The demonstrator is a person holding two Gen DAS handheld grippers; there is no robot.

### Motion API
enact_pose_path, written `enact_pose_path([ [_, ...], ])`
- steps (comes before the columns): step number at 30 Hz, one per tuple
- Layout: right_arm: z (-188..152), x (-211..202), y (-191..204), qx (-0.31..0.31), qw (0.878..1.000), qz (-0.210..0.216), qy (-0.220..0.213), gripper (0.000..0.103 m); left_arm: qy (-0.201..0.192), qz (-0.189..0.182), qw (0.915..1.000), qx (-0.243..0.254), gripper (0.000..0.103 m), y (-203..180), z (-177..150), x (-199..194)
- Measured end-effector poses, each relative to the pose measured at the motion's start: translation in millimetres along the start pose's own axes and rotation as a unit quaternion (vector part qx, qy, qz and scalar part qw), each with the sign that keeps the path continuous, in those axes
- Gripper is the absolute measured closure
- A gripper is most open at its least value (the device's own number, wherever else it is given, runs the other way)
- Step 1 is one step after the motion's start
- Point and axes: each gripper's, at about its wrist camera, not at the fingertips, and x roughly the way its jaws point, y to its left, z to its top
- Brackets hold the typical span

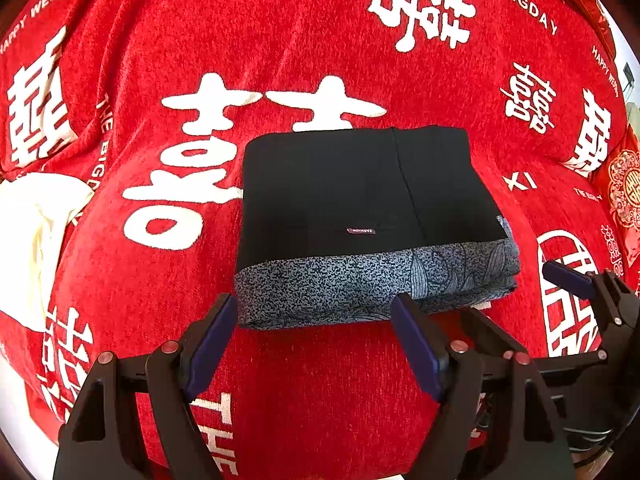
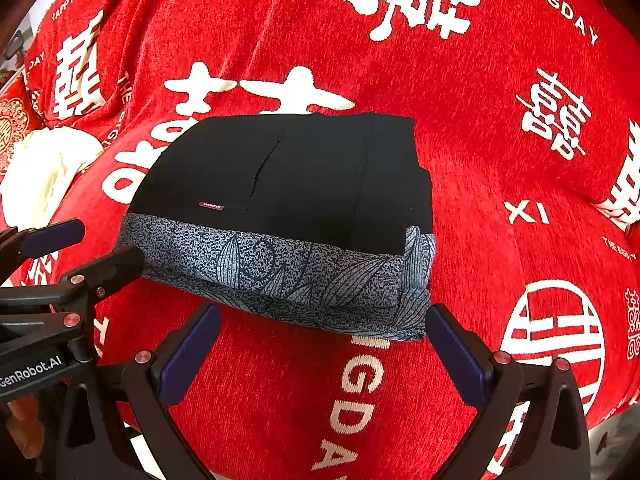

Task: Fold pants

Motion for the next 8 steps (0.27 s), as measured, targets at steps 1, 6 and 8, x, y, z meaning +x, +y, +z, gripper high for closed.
enact_pose_path([
  [1, -0.1, 0.0, -0.2, 0.000, 1.000, 0.000, 0.000, 0.001, -0.001, 0.000, 1.0000, 0.000, 0.021, 0.1, -0.2, -0.3],
  [6, -2.1, 1.1, -0.3, 0.001, 1.000, 0.000, 0.001, 0.001, -0.026, 0.003, 0.9996, 0.004, 0.019, -0.1, -2.8, -7.8],
  [8, -3.3, 2.1, -0.7, 0.000, 1.000, 0.001, 0.003, 0.001, -0.027, 0.005, 0.9996, 0.011, 0.019, -2.2, -3.4, -8.9],
])
